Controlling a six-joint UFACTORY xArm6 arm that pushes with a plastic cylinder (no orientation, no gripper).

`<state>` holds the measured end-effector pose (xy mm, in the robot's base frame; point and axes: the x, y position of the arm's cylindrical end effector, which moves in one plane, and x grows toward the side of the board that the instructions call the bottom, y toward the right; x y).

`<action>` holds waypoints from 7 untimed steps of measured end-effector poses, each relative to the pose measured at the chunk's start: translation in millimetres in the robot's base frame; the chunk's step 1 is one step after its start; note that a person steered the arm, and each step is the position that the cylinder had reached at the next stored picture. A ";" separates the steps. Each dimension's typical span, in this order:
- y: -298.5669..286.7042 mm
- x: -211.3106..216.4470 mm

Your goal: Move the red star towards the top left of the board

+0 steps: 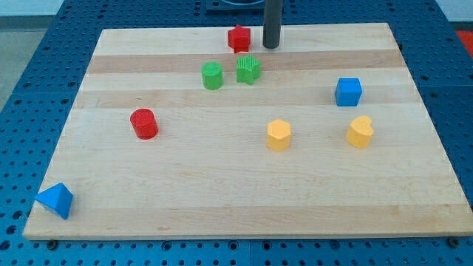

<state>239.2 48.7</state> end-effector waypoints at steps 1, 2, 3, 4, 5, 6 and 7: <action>-10.2 -3.4; -31.6 -0.7; -49.7 -1.5; -62.6 -1.5; -78.0 -1.5; -92.2 -1.5; -104.3 -1.6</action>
<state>237.7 -55.5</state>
